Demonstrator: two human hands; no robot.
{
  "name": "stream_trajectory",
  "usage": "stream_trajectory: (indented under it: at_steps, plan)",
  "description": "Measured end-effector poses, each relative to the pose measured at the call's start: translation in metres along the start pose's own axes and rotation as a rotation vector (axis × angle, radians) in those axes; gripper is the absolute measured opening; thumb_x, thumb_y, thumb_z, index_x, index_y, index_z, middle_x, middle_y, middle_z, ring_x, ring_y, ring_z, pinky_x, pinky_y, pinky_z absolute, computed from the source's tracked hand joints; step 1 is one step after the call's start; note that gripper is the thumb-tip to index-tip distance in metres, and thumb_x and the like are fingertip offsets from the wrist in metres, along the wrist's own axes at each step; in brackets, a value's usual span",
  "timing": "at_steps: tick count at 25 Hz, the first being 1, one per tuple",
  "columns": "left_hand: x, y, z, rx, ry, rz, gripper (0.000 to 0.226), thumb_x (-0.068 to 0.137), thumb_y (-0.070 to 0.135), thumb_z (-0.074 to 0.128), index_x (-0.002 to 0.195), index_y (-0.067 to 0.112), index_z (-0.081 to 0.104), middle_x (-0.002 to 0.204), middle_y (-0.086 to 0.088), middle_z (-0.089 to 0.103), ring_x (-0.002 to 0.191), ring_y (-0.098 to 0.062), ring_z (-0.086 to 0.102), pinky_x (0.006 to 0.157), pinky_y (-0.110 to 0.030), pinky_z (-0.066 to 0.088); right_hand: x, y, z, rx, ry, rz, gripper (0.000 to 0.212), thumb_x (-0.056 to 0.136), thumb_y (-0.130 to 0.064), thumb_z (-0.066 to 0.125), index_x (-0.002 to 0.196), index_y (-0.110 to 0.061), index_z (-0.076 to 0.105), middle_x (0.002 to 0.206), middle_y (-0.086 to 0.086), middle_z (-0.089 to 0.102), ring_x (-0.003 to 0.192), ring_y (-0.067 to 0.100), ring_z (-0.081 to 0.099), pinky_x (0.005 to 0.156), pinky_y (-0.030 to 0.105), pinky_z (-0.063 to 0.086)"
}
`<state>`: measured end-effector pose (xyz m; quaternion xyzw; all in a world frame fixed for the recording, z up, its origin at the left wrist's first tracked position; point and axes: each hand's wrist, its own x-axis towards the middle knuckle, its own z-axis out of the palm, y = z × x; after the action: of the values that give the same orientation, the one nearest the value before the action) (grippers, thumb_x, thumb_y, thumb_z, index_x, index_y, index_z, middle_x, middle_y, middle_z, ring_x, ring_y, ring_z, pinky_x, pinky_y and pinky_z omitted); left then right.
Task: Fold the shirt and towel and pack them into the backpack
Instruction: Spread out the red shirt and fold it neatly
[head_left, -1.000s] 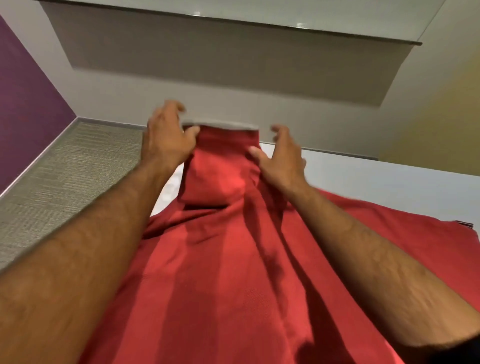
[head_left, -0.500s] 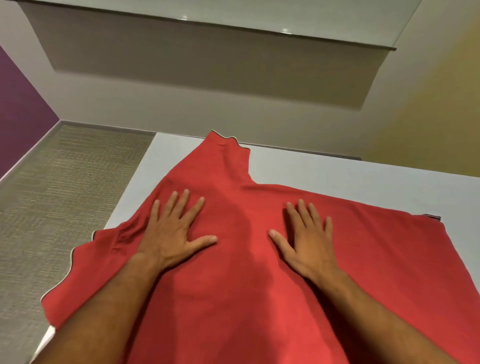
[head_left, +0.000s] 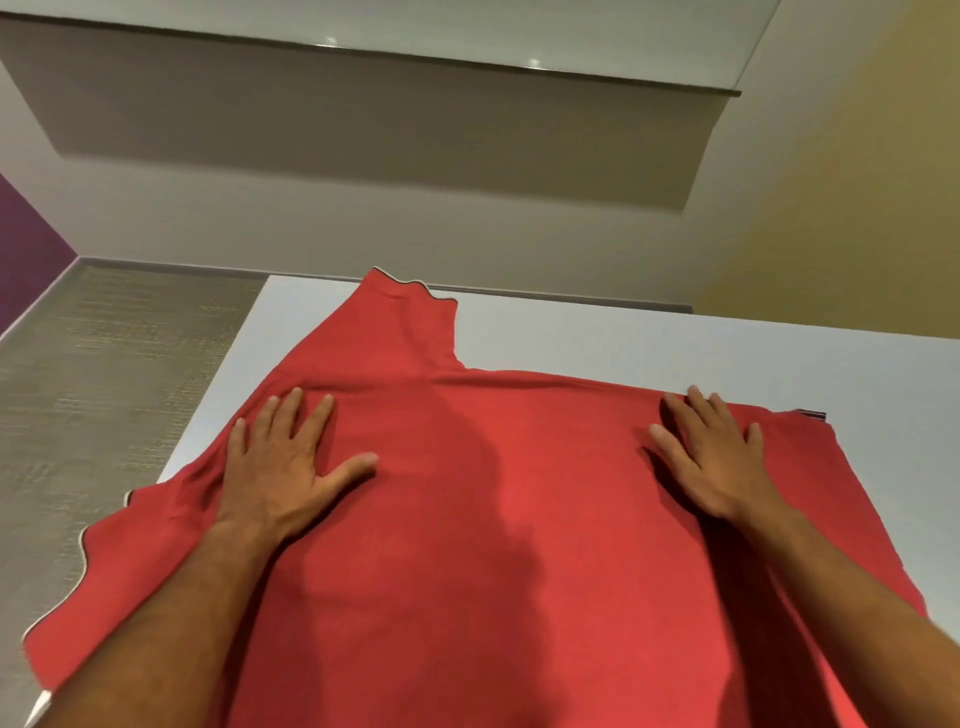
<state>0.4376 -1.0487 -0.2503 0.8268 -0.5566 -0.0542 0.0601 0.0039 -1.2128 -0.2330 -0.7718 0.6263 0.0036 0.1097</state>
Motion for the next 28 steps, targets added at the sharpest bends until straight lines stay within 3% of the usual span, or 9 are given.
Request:
stream_trajectory:
  at_steps: [3,5,7,11,13,16,20,25,28]
  plan:
    - [0.031,0.019,-0.009,-0.055,0.243,0.16,0.056,0.092,0.054,0.031,0.125,0.019,0.061,0.132,-0.006,0.058,0.122,-0.03,0.049,0.098,-0.051,0.039,0.002,0.048,-0.013,-0.034,0.165,0.046,0.056,0.089,-0.035,0.037,0.142,-0.018,0.046,0.153,0.013,0.039,0.142,0.036,0.03,0.111,0.061,0.027]
    - [0.062,0.043,-0.018,-0.02,0.21,0.364,0.048,0.093,0.039,0.033,0.127,0.02,0.061,0.132,-0.004,0.062,0.119,-0.032,0.053,0.092,-0.049,0.043,0.007,0.075,-0.02,-0.12,0.132,0.057,0.066,0.072,-0.01,0.056,0.137,-0.015,0.052,0.148,0.017,0.045,0.137,0.039,0.039,0.107,0.059,0.034]
    - [0.087,0.067,-0.023,0.059,0.14,0.476,0.043,0.094,0.027,0.042,0.134,0.024,0.056,0.14,0.002,0.056,0.127,-0.03,0.048,0.095,-0.047,0.039,0.012,0.091,-0.024,-0.147,0.089,0.038,0.07,0.07,0.002,0.06,0.137,-0.017,0.053,0.147,0.016,0.046,0.134,0.039,0.041,0.105,0.057,0.039]
    - [0.124,0.103,-0.021,0.2,-0.037,0.531,0.055,0.098,0.017,0.048,0.148,0.034,0.034,0.156,0.015,0.033,0.144,-0.021,0.027,0.109,-0.043,0.023,0.024,0.101,-0.03,-0.227,0.061,0.0,0.07,0.074,0.001,0.055,0.139,-0.025,0.051,0.142,0.005,0.053,0.127,0.037,0.044,0.092,0.049,0.04]
    - [0.133,0.113,-0.017,0.23,-0.112,0.544,0.048,0.099,0.025,0.049,0.143,0.038,0.038,0.149,0.014,0.042,0.142,-0.018,0.027,0.112,-0.043,0.015,0.034,0.105,-0.034,-0.242,0.116,0.01,0.055,0.079,-0.001,0.056,0.128,-0.025,0.06,0.126,0.007,0.062,0.117,0.037,0.048,0.088,0.047,0.038]
    - [0.137,0.12,-0.011,0.272,-0.027,0.584,0.026,0.096,0.033,0.054,0.122,0.034,0.057,0.123,0.008,0.058,0.122,-0.021,0.042,0.107,-0.043,0.019,0.045,0.112,-0.041,-0.241,0.114,-0.014,0.032,0.083,-0.005,0.062,0.111,-0.018,0.069,0.106,0.011,0.065,0.101,0.038,0.053,0.082,0.044,0.042]
    - [0.14,0.113,-0.012,0.319,0.162,0.545,0.007,0.089,0.025,0.064,0.095,0.022,0.067,0.1,-0.002,0.065,0.102,-0.03,0.05,0.097,-0.048,0.031,0.052,0.111,-0.045,-0.206,0.087,-0.09,0.027,0.079,0.002,0.062,0.1,-0.012,0.07,0.096,0.012,0.061,0.089,0.036,0.056,0.07,0.04,0.048]
    - [0.133,0.108,-0.017,0.34,0.191,0.414,0.027,0.092,0.029,0.061,0.117,0.02,0.065,0.106,-0.007,0.067,0.106,-0.033,0.05,0.097,-0.048,0.029,0.067,0.099,-0.055,-0.335,0.179,-0.066,0.013,0.078,-0.006,0.065,0.091,-0.009,0.067,0.083,0.018,0.067,0.08,0.039,0.057,0.064,0.038,0.041]
    - [0.13,0.1,-0.023,0.354,0.203,0.343,0.025,0.095,0.032,0.055,0.115,0.023,0.065,0.111,-0.005,0.066,0.108,-0.031,0.049,0.098,-0.047,0.029,0.074,0.088,-0.055,-0.364,0.206,-0.093,0.013,0.077,-0.004,0.062,0.09,-0.007,0.065,0.084,0.017,0.062,0.08,0.039,0.056,0.063,0.036,0.036]
